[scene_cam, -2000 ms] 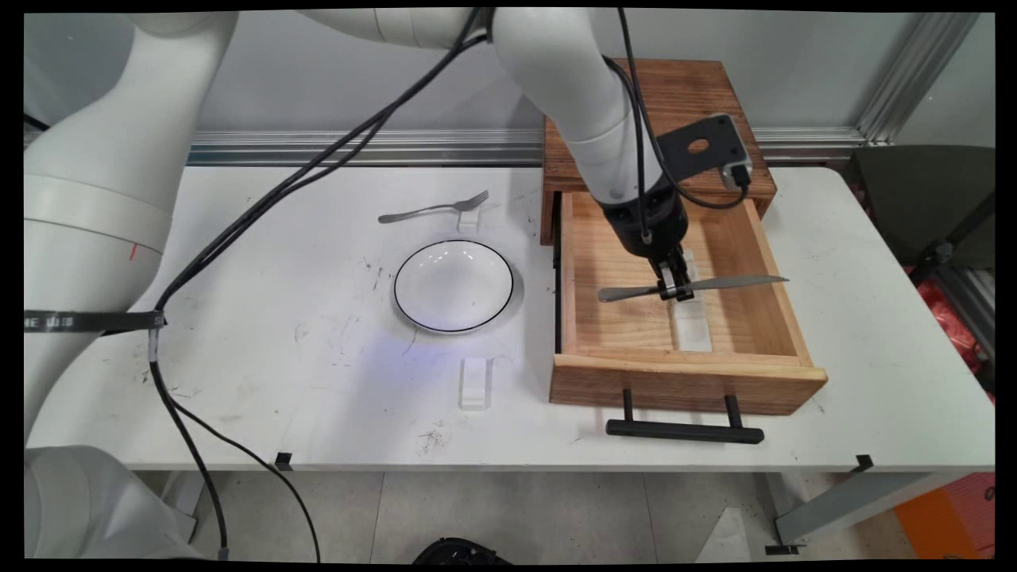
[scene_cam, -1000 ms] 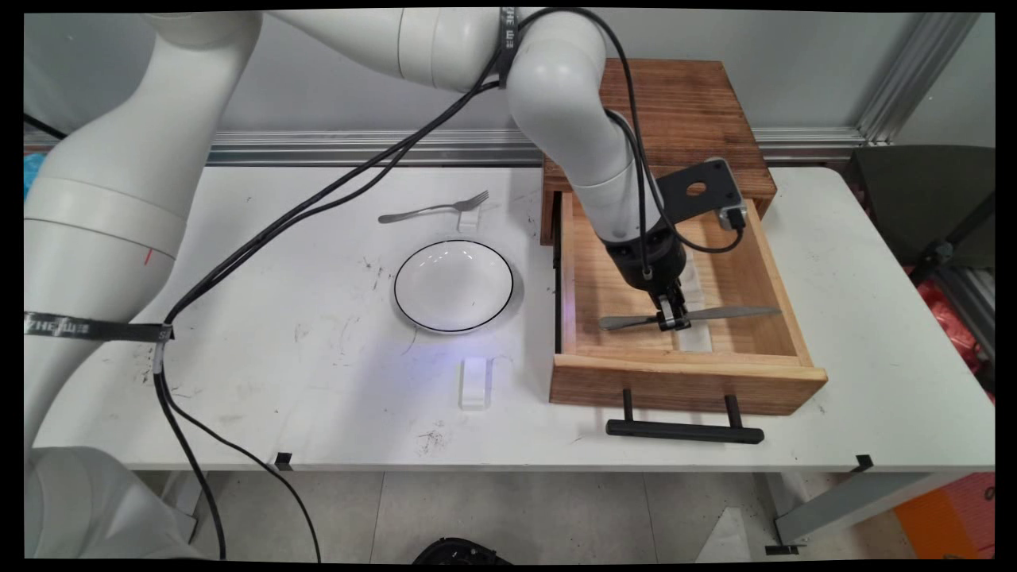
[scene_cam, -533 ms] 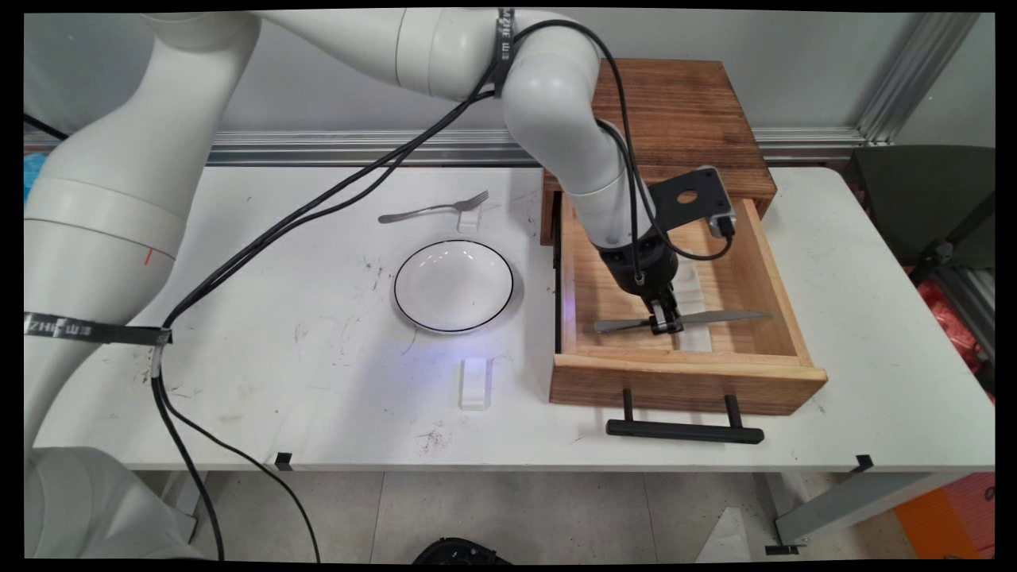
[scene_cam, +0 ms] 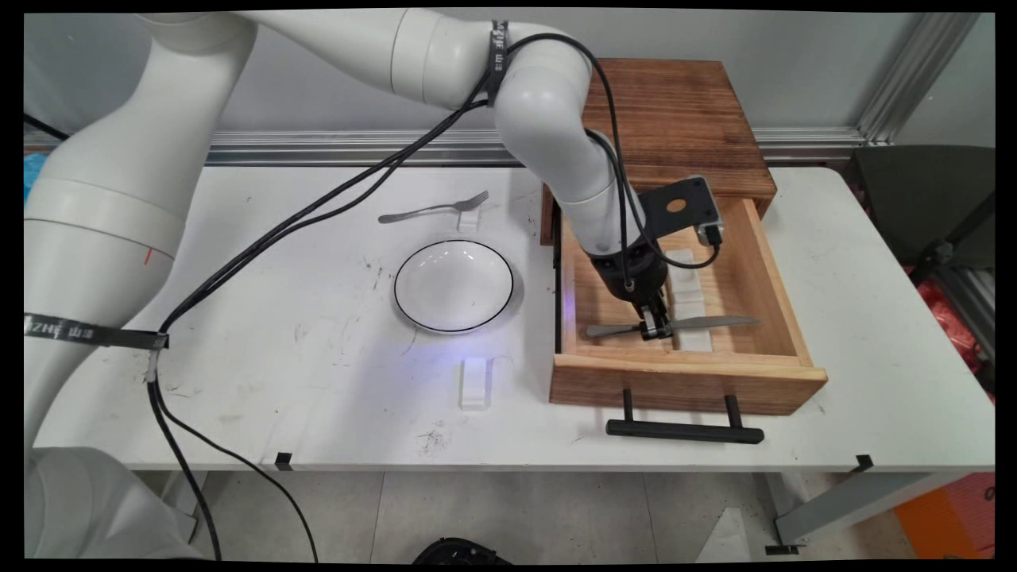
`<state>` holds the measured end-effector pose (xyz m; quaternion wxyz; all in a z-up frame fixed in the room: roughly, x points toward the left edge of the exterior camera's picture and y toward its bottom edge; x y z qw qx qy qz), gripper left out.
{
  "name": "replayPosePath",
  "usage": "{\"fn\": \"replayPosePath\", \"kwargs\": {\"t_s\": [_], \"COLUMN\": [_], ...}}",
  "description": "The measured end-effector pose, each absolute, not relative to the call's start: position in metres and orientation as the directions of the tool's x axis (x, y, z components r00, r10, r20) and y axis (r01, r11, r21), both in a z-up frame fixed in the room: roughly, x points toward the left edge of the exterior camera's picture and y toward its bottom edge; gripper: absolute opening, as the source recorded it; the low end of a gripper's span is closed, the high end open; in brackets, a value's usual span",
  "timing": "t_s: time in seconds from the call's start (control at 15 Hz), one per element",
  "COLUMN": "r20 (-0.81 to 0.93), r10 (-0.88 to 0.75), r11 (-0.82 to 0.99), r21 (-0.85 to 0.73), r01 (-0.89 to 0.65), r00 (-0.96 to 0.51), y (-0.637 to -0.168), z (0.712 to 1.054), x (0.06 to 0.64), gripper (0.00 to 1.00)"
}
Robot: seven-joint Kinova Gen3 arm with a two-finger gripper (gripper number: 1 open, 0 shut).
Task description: Place the picked object into the drawer
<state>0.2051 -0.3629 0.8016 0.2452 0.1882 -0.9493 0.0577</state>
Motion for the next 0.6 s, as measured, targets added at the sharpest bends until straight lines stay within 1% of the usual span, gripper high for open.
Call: {"fn": "replayPosePath", "kwargs": {"t_s": [0.6], "r20": [0.492], "r10": [-0.318], "r11": [0.926], "r21": [-0.022], "r01": [-0.377], "r00": [-0.81], "y": [-0.3645], "z": [0.7926], "x": [0.2063], "gripper": [0.0]}}
